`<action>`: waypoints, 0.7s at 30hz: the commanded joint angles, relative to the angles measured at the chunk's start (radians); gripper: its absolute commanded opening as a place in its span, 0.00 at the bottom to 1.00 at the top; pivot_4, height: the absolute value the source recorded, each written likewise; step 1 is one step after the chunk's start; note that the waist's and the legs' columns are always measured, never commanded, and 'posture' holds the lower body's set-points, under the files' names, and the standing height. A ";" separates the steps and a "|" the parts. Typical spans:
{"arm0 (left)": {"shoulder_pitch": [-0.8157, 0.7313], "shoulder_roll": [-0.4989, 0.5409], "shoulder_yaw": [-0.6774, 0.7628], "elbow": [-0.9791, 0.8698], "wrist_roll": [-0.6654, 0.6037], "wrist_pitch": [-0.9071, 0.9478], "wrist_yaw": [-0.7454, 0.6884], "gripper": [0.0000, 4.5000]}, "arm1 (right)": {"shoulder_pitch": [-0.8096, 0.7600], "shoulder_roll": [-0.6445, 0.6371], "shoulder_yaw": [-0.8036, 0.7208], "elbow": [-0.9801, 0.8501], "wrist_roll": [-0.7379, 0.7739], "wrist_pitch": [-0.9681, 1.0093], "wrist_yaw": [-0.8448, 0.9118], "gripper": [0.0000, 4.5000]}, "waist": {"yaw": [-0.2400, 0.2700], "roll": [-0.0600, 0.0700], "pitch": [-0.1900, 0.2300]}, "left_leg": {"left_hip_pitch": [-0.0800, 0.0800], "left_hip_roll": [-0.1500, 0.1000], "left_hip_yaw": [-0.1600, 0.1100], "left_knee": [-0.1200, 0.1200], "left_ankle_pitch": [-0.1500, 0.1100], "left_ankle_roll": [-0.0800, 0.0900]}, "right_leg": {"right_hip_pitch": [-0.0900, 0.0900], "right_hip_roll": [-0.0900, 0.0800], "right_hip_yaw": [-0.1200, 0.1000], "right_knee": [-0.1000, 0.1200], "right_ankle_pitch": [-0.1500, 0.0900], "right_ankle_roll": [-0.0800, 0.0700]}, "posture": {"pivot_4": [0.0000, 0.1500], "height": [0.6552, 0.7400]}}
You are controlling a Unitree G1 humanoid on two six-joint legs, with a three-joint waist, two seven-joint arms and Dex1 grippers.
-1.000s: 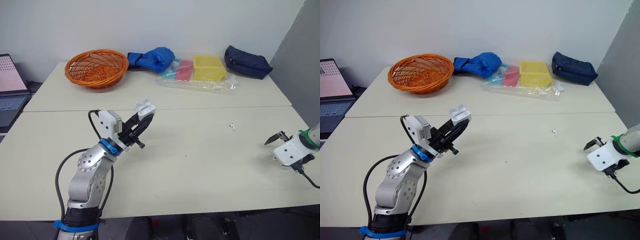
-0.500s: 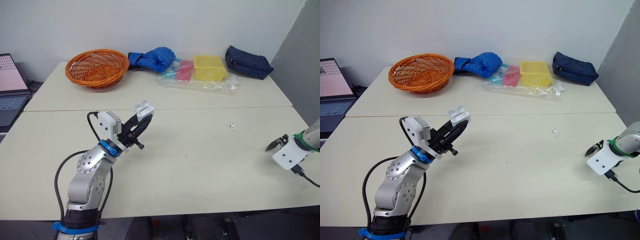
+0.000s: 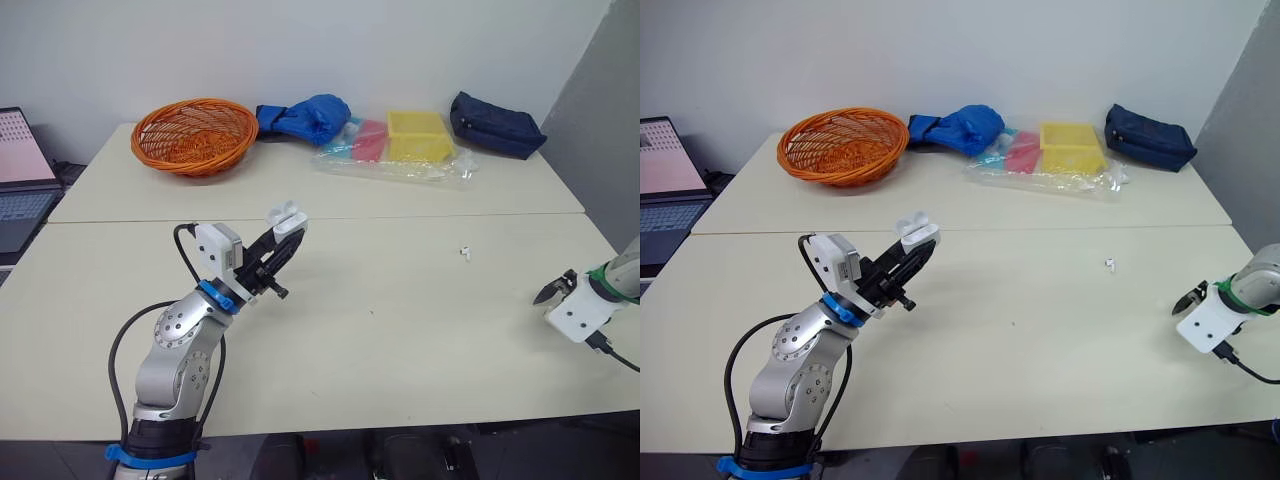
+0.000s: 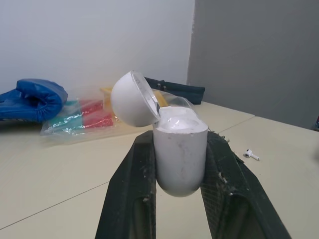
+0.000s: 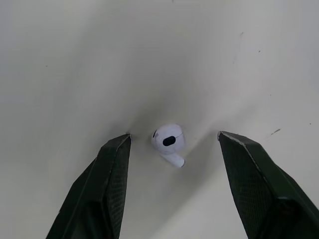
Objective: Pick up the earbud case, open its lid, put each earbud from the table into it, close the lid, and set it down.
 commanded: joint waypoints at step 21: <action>-0.005 0.008 0.014 -0.055 -0.007 -0.017 0.017 0.17 | -0.034 0.024 0.030 0.011 -0.059 -0.040 -0.076 0.09 | -0.020 0.000 0.000 | 0.005 0.001 0.001 0.001 0.000 0.000 | 0.004 0.000 0.002 0.001 0.000 -0.002 | 1.00 1.00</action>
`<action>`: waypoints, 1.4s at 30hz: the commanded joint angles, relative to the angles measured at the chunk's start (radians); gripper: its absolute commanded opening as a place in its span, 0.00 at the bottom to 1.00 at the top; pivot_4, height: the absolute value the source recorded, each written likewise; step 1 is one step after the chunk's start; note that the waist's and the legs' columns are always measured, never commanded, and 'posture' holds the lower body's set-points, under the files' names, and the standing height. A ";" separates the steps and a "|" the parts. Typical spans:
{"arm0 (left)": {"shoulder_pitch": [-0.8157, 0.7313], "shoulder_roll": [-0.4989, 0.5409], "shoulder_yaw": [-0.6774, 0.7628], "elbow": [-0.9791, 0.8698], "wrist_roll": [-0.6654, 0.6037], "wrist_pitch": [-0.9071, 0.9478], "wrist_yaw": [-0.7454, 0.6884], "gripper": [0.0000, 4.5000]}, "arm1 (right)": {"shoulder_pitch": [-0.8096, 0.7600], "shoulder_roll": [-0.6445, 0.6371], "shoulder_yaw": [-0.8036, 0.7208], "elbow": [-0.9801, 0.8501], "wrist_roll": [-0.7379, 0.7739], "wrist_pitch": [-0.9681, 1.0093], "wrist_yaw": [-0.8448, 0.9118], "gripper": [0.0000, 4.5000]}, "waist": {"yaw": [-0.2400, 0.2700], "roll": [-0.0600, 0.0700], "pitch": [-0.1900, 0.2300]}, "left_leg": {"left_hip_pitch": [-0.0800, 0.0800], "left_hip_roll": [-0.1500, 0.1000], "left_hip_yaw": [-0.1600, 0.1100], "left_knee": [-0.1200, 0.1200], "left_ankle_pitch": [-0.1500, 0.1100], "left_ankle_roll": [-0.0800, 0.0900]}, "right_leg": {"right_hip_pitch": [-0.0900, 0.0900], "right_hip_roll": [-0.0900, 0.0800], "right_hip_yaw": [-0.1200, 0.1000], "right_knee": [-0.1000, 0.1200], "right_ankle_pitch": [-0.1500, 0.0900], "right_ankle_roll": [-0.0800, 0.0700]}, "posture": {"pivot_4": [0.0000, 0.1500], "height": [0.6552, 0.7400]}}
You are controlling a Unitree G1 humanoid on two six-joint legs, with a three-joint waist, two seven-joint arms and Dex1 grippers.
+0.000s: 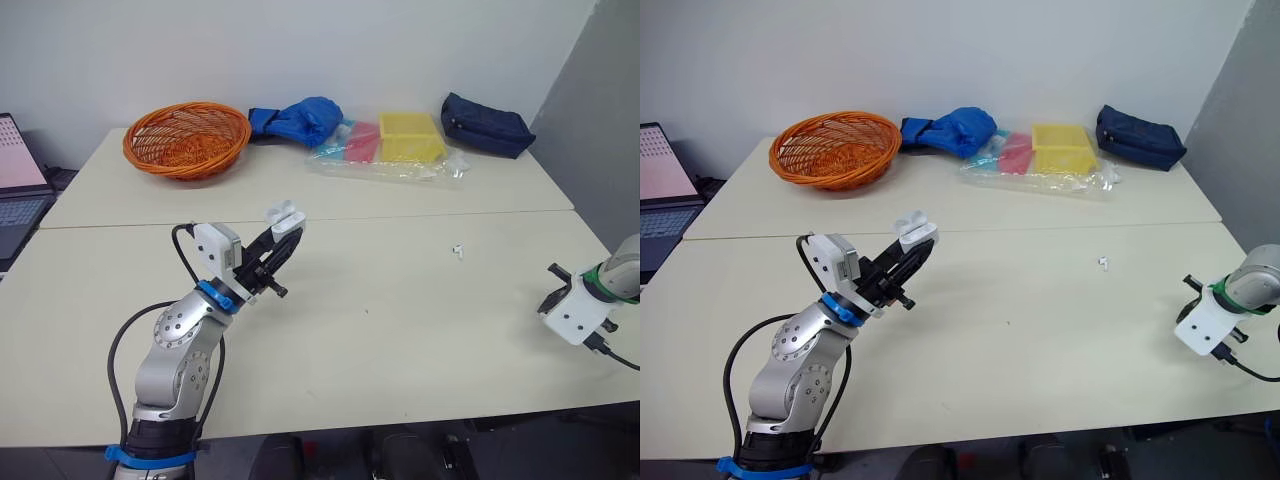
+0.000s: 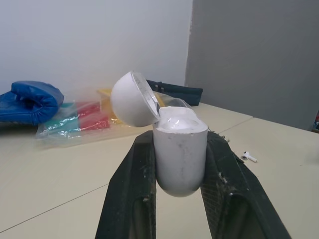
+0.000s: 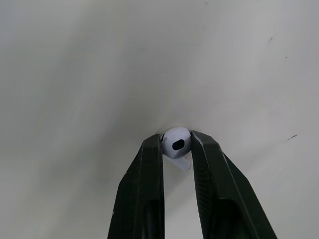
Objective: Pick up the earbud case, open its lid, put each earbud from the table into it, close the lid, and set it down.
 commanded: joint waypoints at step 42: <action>-0.223 -0.113 -0.049 0.287 0.300 -0.411 0.123 0.17 | -0.025 1.181 -0.724 -1.217 1.691 2.336 -1.010 0.09 | 0.021 -0.001 -0.001 | -0.026 0.000 -0.006 0.001 0.001 0.001 | -0.020 0.004 -0.008 -0.002 0.006 0.008 | 1.00 1.00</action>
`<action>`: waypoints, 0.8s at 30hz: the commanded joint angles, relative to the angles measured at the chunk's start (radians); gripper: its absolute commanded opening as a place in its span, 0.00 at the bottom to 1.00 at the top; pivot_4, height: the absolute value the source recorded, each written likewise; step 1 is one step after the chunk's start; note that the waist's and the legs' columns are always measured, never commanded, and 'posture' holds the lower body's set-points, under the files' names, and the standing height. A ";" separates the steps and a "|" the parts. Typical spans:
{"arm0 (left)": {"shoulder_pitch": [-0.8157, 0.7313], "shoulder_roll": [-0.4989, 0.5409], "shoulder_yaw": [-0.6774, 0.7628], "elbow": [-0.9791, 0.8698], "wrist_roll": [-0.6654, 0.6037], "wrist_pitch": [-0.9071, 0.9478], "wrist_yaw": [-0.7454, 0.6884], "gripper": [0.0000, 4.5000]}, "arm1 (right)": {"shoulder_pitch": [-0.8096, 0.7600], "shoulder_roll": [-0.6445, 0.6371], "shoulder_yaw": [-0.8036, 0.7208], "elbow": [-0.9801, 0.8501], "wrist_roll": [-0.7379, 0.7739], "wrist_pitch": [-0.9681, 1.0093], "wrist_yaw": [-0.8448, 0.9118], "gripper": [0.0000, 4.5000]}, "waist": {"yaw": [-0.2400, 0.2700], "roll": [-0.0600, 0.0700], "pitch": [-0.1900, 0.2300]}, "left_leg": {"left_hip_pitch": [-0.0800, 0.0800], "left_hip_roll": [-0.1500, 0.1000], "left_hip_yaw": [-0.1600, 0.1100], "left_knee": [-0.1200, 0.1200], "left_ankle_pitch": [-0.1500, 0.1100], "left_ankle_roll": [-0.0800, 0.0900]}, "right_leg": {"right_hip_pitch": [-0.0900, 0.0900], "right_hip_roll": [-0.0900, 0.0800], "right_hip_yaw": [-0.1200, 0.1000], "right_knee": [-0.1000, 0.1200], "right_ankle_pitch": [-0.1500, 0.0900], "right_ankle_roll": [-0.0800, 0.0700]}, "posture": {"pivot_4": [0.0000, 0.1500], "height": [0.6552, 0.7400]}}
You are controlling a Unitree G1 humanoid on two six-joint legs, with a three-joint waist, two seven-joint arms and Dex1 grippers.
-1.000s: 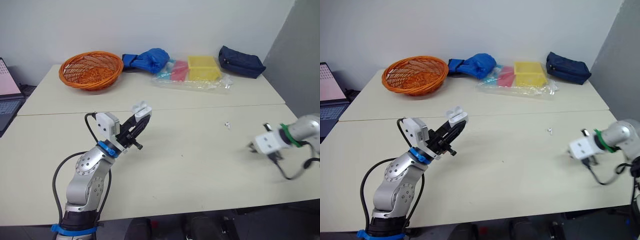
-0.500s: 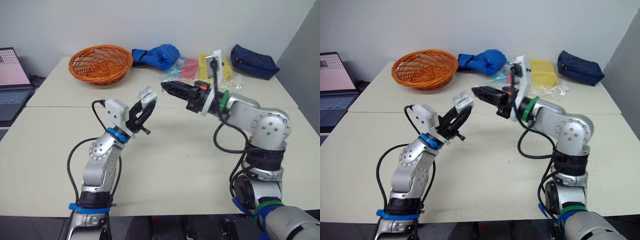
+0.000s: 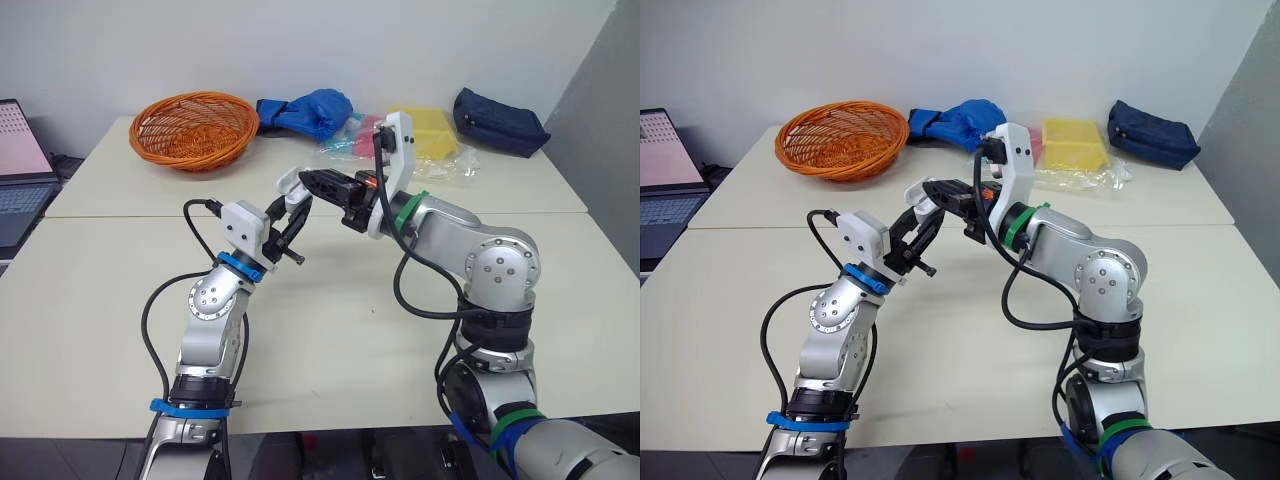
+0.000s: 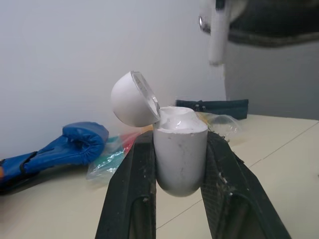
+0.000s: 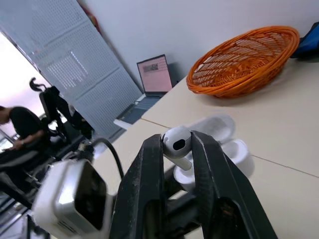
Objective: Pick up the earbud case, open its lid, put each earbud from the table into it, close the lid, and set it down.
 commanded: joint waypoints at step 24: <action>-0.009 -0.017 -0.006 -0.056 0.005 -0.039 0.039 0.17 | -0.049 0.004 0.096 0.094 -0.106 -0.088 0.020 0.09 | -0.001 0.000 0.000 | -0.001 0.000 0.000 -0.001 0.000 0.000 | 0.000 0.000 0.000 -0.001 0.000 0.000 | 1.00 1.00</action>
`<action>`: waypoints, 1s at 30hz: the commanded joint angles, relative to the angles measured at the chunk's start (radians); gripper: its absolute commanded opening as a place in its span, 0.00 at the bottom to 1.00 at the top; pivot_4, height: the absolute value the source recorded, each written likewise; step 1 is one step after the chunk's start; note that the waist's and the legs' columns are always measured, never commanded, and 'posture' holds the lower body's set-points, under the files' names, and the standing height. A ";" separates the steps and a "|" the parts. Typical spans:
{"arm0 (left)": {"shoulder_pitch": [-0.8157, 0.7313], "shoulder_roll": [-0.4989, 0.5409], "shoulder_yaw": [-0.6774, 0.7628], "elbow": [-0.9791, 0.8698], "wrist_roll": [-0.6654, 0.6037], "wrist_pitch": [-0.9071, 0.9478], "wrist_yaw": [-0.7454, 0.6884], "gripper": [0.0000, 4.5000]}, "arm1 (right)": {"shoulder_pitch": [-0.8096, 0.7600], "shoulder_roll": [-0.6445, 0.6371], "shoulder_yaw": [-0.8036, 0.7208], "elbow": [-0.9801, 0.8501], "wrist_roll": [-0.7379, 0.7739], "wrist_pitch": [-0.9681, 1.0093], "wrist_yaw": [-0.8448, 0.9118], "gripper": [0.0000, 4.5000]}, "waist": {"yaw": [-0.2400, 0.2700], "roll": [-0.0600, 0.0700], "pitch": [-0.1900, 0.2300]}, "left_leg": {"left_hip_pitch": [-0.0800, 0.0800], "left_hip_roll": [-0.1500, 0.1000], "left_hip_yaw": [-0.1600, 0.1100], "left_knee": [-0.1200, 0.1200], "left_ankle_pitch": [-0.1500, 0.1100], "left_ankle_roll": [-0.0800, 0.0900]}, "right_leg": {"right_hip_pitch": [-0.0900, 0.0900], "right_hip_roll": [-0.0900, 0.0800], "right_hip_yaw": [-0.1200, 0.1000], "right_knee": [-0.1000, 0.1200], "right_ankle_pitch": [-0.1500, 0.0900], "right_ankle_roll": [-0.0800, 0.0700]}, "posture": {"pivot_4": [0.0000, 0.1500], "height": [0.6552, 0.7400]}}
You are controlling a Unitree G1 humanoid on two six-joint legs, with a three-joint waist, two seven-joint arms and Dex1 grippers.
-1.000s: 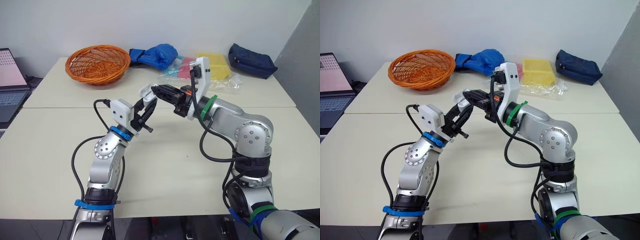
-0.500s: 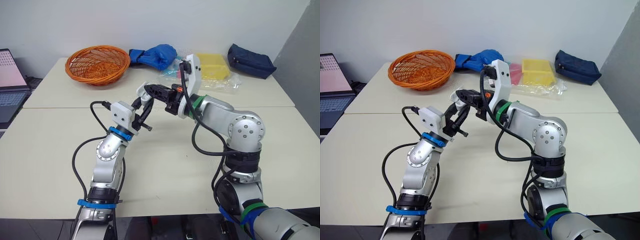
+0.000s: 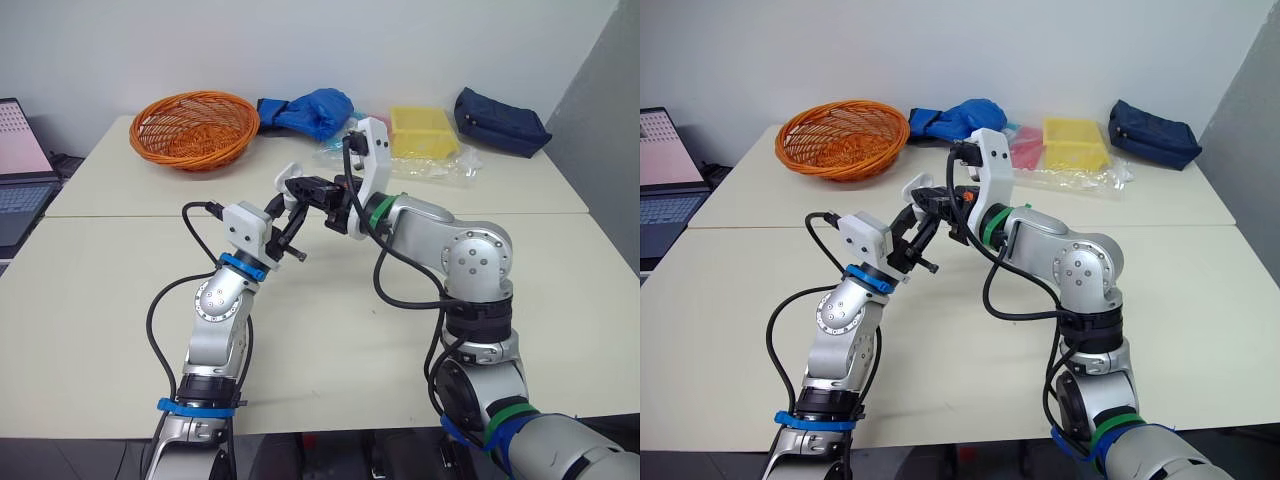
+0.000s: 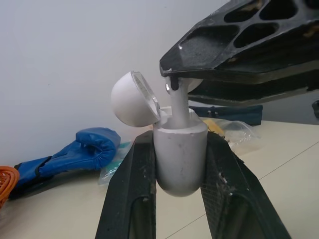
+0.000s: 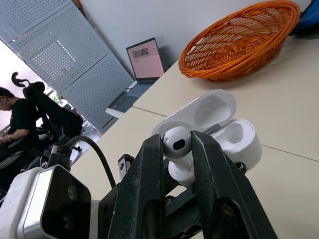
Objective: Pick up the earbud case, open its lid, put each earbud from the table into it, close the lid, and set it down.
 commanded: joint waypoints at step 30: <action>0.007 0.003 0.010 -0.064 -0.047 0.018 0.008 0.17 | -0.101 -0.190 -0.166 -0.078 0.124 -0.006 0.199 0.52 | 0.001 0.000 0.000 | -0.001 0.000 0.000 -0.001 0.000 0.000 | 0.000 -0.001 -0.001 -0.003 0.000 0.000 | 1.00 1.00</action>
